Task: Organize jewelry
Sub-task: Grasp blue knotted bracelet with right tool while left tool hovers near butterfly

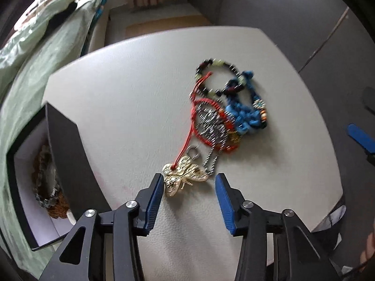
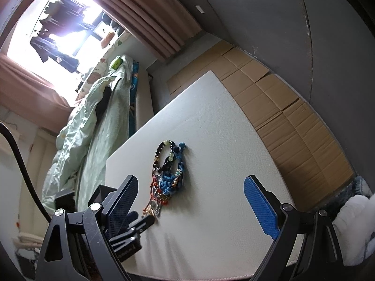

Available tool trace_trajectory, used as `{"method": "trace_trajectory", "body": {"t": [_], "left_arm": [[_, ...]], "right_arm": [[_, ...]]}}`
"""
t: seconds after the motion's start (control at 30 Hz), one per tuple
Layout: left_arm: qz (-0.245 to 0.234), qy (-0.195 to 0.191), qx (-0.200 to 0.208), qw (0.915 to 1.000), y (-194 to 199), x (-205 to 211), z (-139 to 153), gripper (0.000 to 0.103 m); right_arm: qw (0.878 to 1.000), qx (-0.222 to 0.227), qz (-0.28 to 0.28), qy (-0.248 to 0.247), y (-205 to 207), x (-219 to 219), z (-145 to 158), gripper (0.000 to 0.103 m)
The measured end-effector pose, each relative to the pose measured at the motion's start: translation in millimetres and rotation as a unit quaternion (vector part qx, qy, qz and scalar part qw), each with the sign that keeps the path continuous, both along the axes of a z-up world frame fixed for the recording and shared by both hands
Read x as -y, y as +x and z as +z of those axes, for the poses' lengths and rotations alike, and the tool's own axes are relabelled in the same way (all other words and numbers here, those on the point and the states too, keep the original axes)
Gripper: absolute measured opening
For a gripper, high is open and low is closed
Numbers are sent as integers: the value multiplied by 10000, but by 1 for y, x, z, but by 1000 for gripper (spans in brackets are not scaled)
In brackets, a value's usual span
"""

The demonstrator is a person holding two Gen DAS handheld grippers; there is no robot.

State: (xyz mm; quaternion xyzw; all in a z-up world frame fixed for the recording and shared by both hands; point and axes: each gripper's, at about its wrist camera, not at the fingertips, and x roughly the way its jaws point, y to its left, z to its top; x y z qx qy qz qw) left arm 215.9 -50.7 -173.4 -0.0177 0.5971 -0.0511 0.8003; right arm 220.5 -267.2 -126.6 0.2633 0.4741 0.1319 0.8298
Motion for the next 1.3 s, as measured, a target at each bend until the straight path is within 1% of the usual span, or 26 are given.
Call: {"method": "trace_trajectory", "body": {"t": [0.2, 0.27, 0.37, 0.47, 0.63, 0.7, 0.77, 0.8, 0.87, 0.93, 1.1, 1.3], "left_arm": [[38, 45, 100, 9999, 2, -2, -1, 46], [33, 118, 152, 9998, 3, -1, -2, 42], [75, -31, 168, 9998, 4, -4, -1, 41], [106, -239, 243, 9994, 4, -9, 6, 41], [208, -401, 585, 9973, 0, -18, 26, 41], [259, -485, 692, 9961, -1, -22, 33, 41], [303, -559, 793, 9948, -2, -28, 39, 41], [323, -586, 826, 9943, -2, -30, 41, 41], [370, -643, 900, 9932, -2, -36, 46, 41], [403, -692, 960, 9922, -4, -41, 51, 41], [456, -785, 1065, 9902, -4, -52, 58, 41], [549, -914, 1121, 9880, -5, -68, 62, 41]], "right_arm": [[10000, -28, -9, 10, -1, 1, -2, 93], [10000, -29, -13, 15, -2, 2, -3, 93], [10000, -28, -6, 12, -2, 2, -3, 93], [10000, -49, 34, -24, -1, 2, -5, 93], [9995, -153, 262, 41, 5, -9, -11, 92], [9992, -182, 362, 15, 8, -16, -14, 88], [9986, -239, 463, -21, 11, -25, -18, 79], [9985, -269, 484, -29, 12, -29, -20, 76], [9980, -373, 516, -55, 17, -35, -27, 64], [9975, -501, 502, -61, 23, -41, -35, 58], [9969, -636, 445, -85, 34, -54, -47, 52], [9961, -754, 425, -173, 40, -71, -57, 51]]}}
